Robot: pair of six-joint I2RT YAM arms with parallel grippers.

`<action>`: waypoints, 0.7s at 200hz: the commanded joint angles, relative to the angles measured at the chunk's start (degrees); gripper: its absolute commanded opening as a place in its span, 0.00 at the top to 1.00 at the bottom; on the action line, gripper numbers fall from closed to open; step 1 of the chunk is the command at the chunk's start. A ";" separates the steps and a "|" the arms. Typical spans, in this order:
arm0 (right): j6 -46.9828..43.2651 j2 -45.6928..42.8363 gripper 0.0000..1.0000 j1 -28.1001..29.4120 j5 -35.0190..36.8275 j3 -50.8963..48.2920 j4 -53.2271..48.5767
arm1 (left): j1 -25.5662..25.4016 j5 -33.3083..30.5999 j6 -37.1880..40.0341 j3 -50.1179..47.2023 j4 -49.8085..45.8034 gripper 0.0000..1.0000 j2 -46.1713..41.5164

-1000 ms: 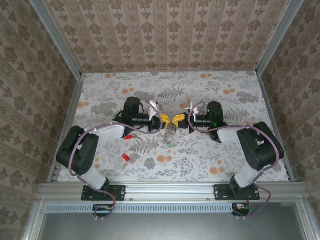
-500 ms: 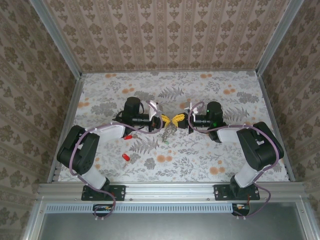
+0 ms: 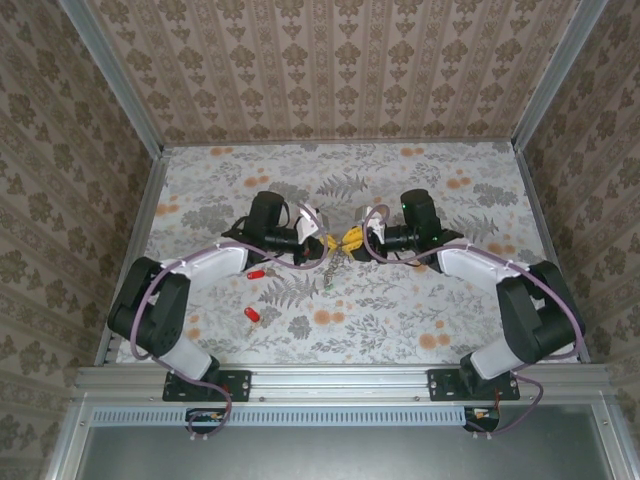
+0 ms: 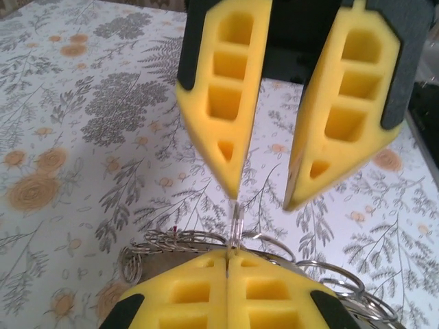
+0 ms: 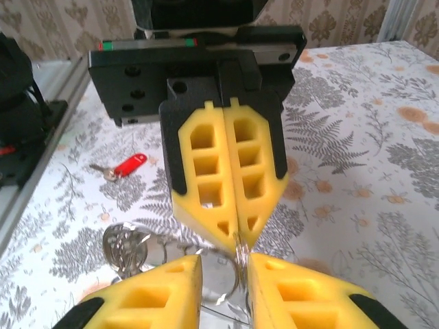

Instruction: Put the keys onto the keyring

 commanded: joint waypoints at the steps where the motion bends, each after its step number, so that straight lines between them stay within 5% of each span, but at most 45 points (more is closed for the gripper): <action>1: -11.87 -2.31 0.74 0.52 5.78 3.14 -16.47 | -0.22 -3.05 7.02 2.95 -8.30 1.00 -2.98; 140: -15.03 1.09 0.73 3.01 7.16 7.42 -13.13 | -2.57 -5.12 10.63 5.70 -14.53 1.00 -3.56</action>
